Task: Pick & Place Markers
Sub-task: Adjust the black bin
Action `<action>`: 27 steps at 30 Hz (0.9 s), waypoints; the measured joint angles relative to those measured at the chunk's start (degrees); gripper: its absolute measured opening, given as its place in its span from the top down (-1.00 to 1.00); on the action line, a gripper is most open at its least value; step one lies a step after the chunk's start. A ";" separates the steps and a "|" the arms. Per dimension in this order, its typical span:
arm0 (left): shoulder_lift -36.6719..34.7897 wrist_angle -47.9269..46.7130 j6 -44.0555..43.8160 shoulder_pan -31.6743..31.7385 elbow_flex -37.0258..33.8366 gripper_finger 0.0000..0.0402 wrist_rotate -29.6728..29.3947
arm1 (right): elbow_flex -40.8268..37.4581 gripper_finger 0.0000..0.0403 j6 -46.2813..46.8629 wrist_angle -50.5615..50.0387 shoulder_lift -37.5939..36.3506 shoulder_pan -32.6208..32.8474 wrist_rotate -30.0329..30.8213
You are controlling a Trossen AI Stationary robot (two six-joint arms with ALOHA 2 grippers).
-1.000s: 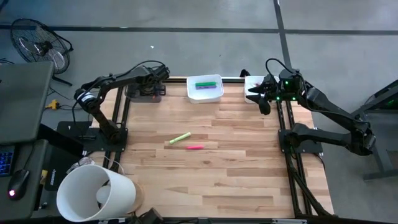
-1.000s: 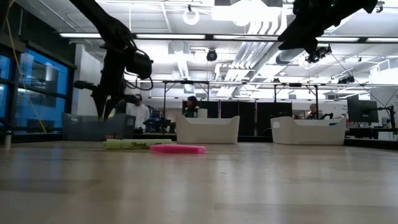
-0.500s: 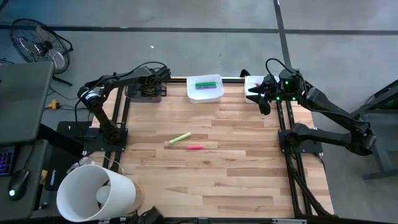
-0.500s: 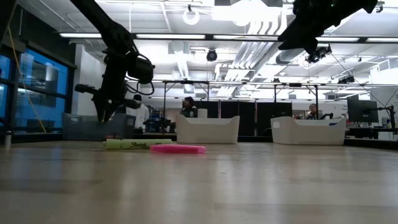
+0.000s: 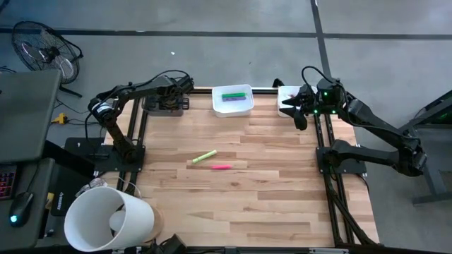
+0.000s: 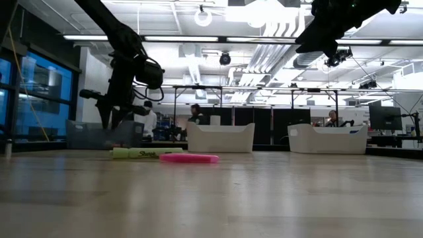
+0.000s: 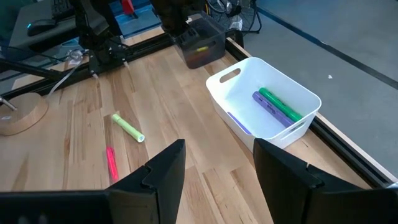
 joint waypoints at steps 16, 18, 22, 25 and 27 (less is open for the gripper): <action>-1.56 0.05 3.56 -1.32 0.02 0.54 -0.66 | 0.00 0.11 0.01 0.00 0.00 0.00 0.00; -2.42 0.47 4.39 -2.70 0.03 0.54 -1.27 | 0.00 0.11 0.01 0.00 0.00 0.01 0.00; -4.27 1.17 8.24 -6.36 0.04 0.54 -1.90 | 0.00 0.11 0.24 -0.01 0.01 0.02 -0.01; -4.55 1.70 10.27 -10.10 0.07 0.54 -2.72 | 0.00 0.11 0.27 -0.02 0.00 0.02 -0.02; -4.55 1.63 10.59 -12.45 0.07 0.54 -2.15 | 0.00 0.11 0.57 0.00 0.02 0.02 0.00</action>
